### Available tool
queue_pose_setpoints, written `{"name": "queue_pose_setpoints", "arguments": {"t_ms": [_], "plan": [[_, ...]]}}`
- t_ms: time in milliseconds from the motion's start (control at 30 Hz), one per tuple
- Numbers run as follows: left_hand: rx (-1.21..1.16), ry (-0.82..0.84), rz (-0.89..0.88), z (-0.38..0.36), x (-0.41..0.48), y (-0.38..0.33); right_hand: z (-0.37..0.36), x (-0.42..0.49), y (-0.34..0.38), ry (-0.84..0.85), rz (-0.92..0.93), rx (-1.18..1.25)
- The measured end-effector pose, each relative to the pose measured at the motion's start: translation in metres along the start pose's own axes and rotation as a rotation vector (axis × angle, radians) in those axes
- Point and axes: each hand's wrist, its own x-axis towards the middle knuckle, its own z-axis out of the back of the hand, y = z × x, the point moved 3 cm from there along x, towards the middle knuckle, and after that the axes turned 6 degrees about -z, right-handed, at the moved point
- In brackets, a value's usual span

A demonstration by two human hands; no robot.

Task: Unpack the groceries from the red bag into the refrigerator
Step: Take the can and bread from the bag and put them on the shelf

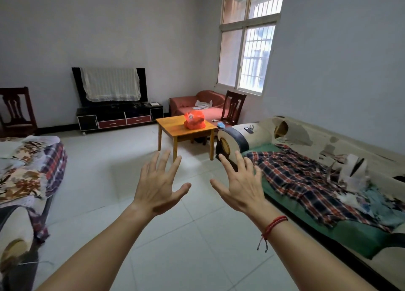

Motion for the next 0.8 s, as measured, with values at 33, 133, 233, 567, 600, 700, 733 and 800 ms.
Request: {"name": "queue_pose_setpoints", "arguments": {"t_ms": [33,133,233,567,600,700,733,800], "plan": [[-0.007,0.003,0.01,-0.011,0.016,0.004,-0.008,0.018,-0.005,0.001,0.0,0.003],[-0.027,0.012,0.039,-0.039,0.071,0.015,-0.027,0.073,-0.022,0.009,-0.007,0.02],[-0.045,0.015,0.067,-0.063,0.127,0.025,-0.043,0.129,-0.038,0.043,-0.002,0.019],[-0.087,0.057,0.161,-0.132,0.28,0.069,-0.099,0.301,-0.061,0.094,-0.02,0.016],[-0.083,0.056,0.164,-0.142,0.294,0.077,-0.107,0.317,-0.06,0.094,-0.022,0.018],[-0.071,0.045,0.164,-0.172,0.337,0.102,-0.137,0.368,-0.057,0.098,-0.027,0.01],[-0.065,0.051,0.165,-0.183,0.351,0.112,-0.148,0.386,-0.055,0.103,-0.026,0.011],[-0.053,0.054,0.164,-0.206,0.38,0.133,-0.168,0.422,-0.05,0.109,-0.025,0.017]]}}
